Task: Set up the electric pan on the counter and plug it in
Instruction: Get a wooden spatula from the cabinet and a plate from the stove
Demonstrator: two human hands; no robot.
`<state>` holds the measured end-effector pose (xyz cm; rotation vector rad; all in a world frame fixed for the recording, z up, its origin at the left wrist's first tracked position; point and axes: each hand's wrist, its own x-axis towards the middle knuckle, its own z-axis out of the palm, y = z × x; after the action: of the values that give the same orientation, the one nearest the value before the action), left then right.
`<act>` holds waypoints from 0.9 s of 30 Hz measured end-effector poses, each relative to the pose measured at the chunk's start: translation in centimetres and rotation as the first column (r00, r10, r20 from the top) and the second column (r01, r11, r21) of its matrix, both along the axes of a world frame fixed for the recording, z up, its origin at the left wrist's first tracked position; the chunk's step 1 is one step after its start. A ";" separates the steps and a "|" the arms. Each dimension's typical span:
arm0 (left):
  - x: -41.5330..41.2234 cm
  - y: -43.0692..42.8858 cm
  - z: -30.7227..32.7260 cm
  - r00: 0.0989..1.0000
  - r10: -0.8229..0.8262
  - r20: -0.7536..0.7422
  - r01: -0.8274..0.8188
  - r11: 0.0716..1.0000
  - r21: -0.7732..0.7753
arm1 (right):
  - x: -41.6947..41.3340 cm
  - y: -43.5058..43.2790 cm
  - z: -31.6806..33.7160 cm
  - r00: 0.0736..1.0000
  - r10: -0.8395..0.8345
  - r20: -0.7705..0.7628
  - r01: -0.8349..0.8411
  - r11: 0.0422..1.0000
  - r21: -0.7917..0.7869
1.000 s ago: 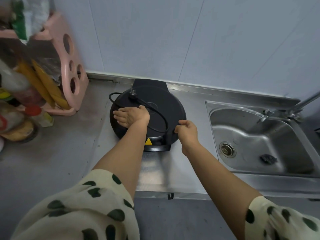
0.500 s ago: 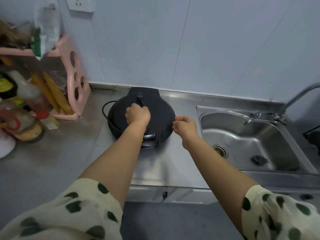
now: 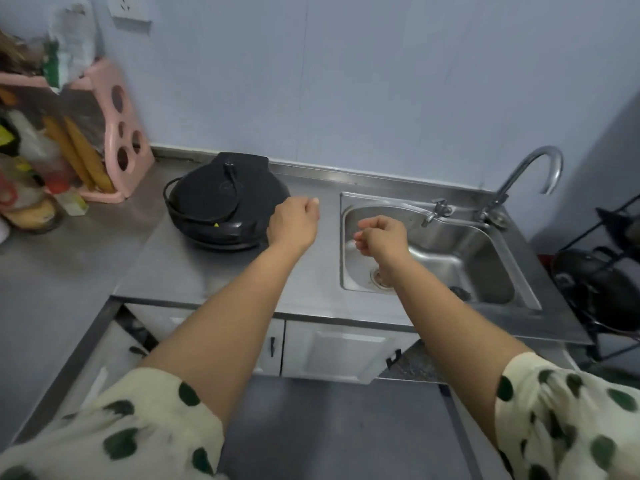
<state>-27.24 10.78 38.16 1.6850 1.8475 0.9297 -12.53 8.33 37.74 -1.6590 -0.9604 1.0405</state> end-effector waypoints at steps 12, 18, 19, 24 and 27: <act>9.7 -11.5 -2.1 0.987 -0.054 -0.150 0.054 0.999 -0.005 | 12.6 -11.5 -0.5 0.998 -0.058 0.012 0.058 0.998 0.009; 14.5 -18.5 -5.1 0.982 -0.106 -0.155 0.111 0.993 0.027 | 18.3 -19.8 -2.9 0.995 -0.090 0.037 0.090 0.996 0.005; 15.1 -19.2 -5.6 0.982 -0.111 -0.152 0.116 0.993 0.023 | 19.0 -20.5 -3.4 0.995 -0.088 0.038 0.088 0.996 -0.010; 21.3 -22.8 -9.6 0.975 -0.182 -0.125 0.176 0.983 -0.058 | 25.2 -24.2 -7.1 0.992 -0.111 0.067 0.116 0.990 -0.078; 25.5 -23.2 -12.7 0.973 -0.206 -0.105 0.194 0.974 -0.115 | 29.3 -24.3 -10.3 0.990 -0.114 0.085 0.123 0.986 -0.108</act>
<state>-1.73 -12.46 25.48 1.8534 1.7260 0.6543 16.72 -16.00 27.47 -1.8391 -0.8545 0.9709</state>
